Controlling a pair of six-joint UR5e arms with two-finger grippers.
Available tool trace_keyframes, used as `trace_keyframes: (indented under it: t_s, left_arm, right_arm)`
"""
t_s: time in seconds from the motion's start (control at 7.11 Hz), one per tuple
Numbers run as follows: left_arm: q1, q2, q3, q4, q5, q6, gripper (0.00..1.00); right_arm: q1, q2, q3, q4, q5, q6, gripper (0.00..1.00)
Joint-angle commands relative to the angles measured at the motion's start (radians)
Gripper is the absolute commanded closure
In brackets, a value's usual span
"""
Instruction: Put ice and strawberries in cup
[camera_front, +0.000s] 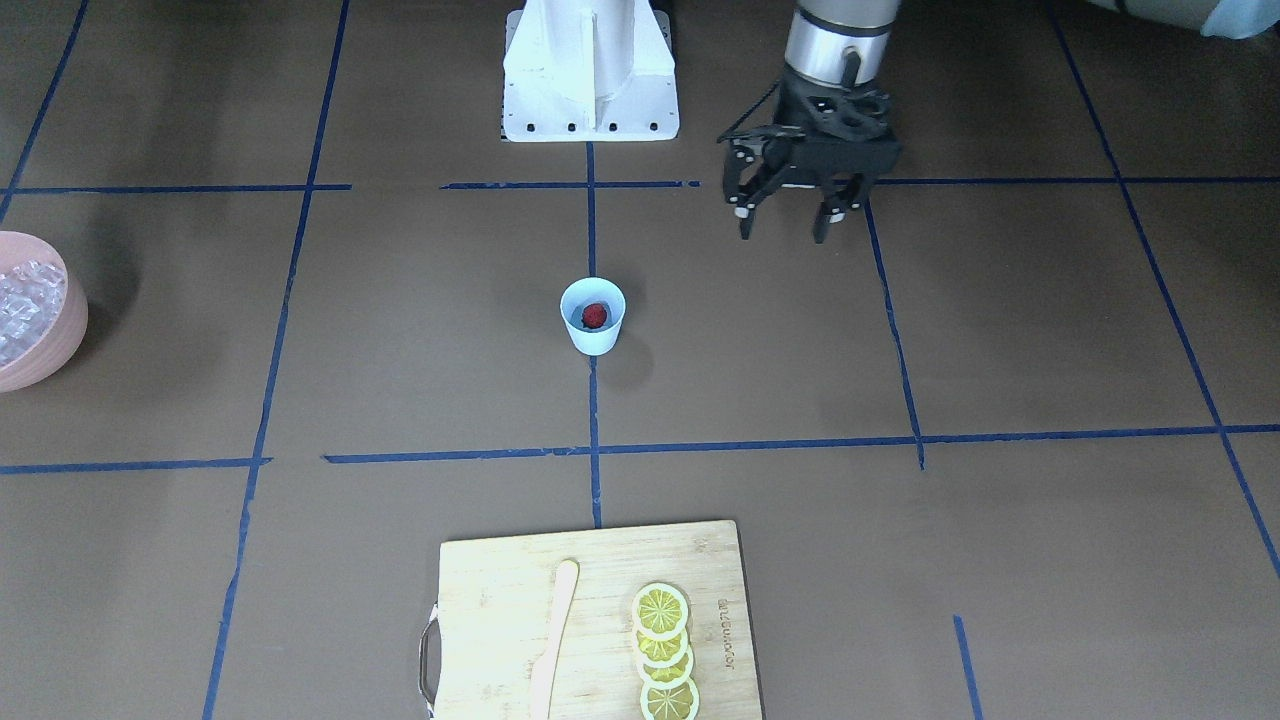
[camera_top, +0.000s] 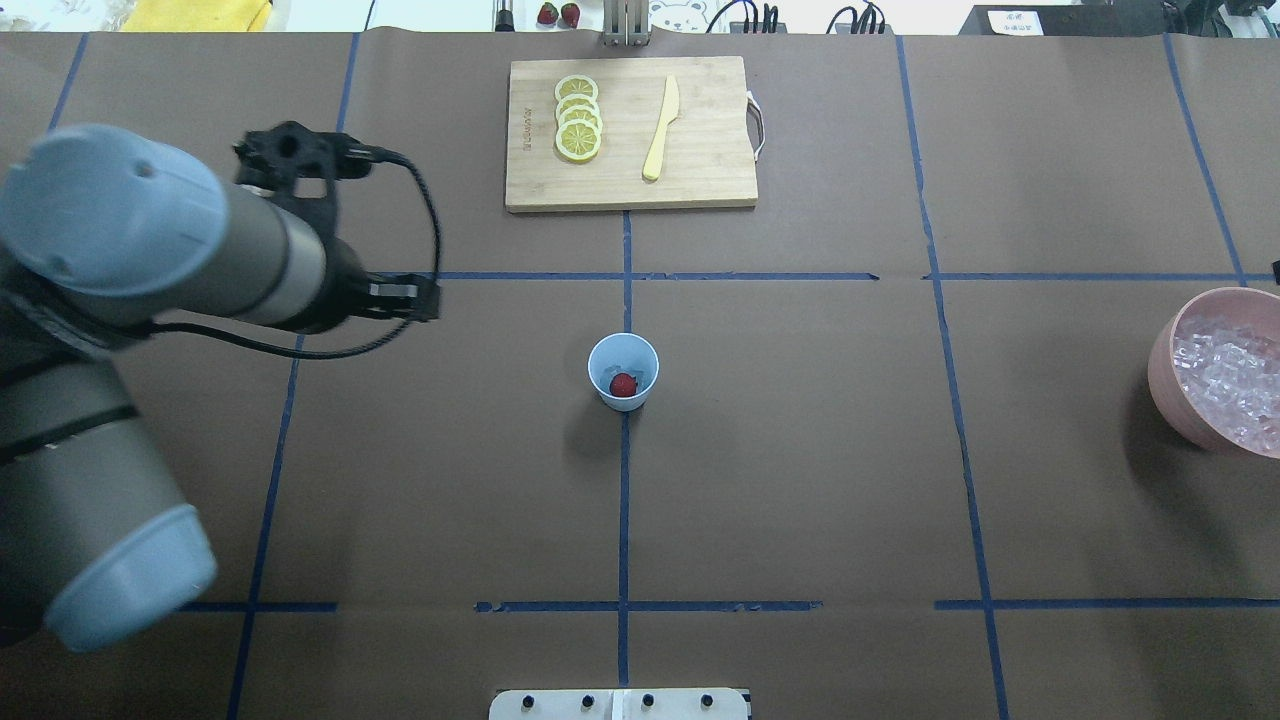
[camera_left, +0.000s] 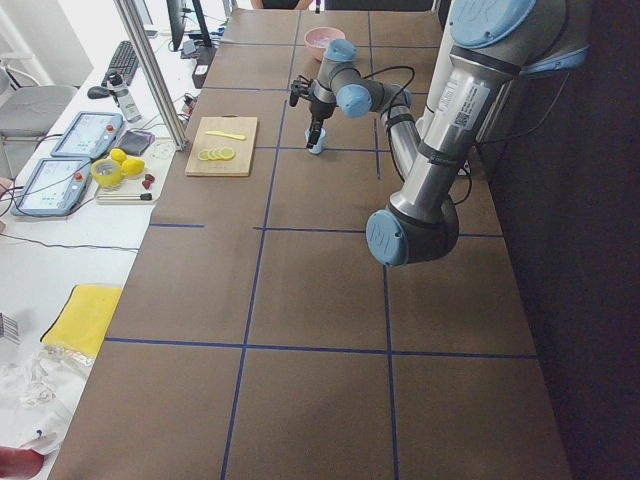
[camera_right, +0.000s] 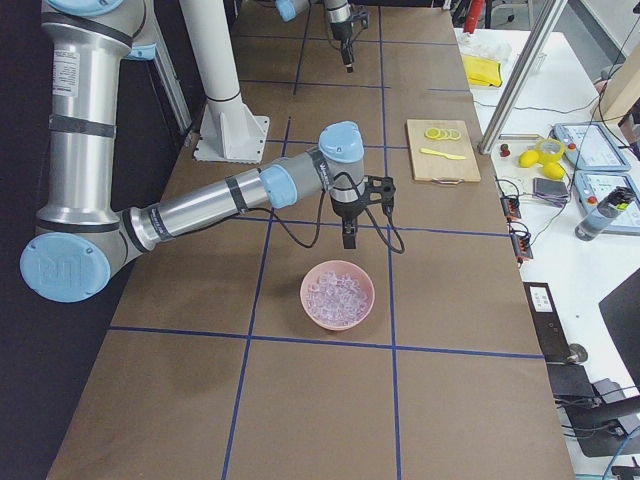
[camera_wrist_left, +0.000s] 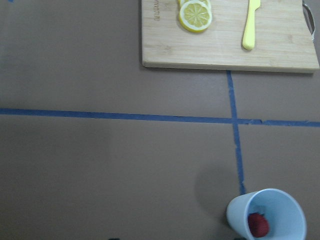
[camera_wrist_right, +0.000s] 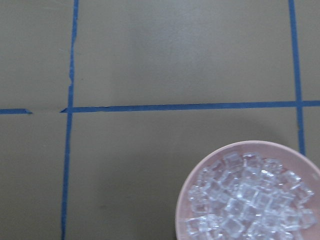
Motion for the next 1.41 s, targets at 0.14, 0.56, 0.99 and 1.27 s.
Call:
trace_keyframes:
  t_s: [0.14,0.56,0.99,1.27]
  left_arm:
    - [-0.453,0.296,-0.027,0.015,-0.314,0.674,0.19]
    - [-0.855,0.323,0.283,0.194,-0.478,1.297,0.19]
    - [-0.868,0.402,0.412,0.194,-0.582,1.214,0.0]
    - [-0.883,0.419,0.389,0.193,-0.577,1.21,0.0]
  right_arm:
    - [0.164,0.062,-0.176,-0.113,0.008,-0.393,0.0]
    - [0.17,0.063,-0.228,-0.109,0.015,-0.413,0.0]
    - [0.17,0.062,-0.213,-0.102,0.048,-0.403,0.0]
    - [0.168,0.057,-0.215,-0.099,0.049,-0.399,0.0]
